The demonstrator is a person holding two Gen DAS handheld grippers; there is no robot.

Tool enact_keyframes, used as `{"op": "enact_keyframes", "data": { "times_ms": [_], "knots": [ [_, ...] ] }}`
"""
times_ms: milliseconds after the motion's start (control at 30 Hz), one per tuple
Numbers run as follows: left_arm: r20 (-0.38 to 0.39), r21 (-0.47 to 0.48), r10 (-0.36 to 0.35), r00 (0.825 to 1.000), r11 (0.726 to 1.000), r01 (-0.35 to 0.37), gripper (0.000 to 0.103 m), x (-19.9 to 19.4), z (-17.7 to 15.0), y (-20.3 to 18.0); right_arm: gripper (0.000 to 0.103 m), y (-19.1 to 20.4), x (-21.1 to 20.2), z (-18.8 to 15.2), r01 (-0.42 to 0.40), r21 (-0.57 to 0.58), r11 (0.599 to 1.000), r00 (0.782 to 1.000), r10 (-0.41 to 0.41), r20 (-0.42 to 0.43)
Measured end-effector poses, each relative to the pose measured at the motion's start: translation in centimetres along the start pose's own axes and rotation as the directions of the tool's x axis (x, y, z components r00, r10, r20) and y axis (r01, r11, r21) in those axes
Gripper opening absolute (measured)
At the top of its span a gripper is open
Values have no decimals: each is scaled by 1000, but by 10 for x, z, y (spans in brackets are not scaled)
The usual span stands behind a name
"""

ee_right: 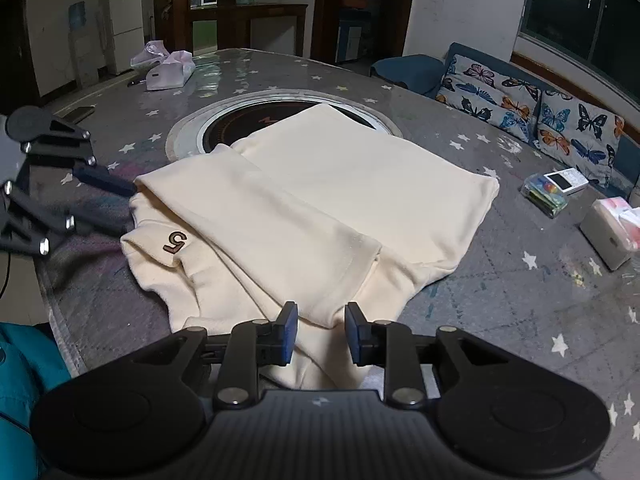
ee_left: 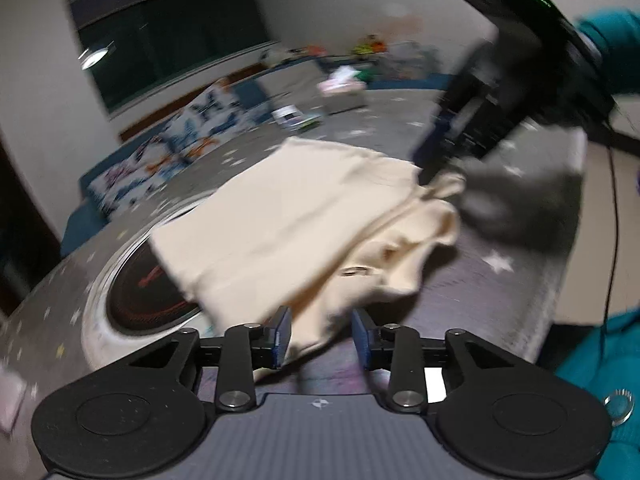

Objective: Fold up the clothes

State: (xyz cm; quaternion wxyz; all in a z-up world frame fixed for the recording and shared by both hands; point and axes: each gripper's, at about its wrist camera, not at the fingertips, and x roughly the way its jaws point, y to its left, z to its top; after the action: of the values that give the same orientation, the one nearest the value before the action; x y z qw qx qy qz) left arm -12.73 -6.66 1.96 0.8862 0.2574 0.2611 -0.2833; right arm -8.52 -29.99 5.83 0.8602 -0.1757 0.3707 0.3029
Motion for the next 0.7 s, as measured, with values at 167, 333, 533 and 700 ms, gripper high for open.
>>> {"op": "enact_keyframes", "data": {
  "times_ms": [167,333,533,700],
  "knots": [
    [33,85,15,999,996,-17,35,13,1,-16,36,7,-7,-3,-7,-52,999,1000,6,-15],
    [67,22,17,998,1000,-18,9,18,12,-6,49,20,-14,-8,-7,-152,988,999,3,-32],
    [71,-132,5,997,991,5,8,26,32,24,59,39,-15,-11,-20,-279,960,1000,24,10],
    [50,-221,-14,999,975,24,8,42,41,45,54,45,3,-6,-15,-315,949,998,33,50]
  ]
}}
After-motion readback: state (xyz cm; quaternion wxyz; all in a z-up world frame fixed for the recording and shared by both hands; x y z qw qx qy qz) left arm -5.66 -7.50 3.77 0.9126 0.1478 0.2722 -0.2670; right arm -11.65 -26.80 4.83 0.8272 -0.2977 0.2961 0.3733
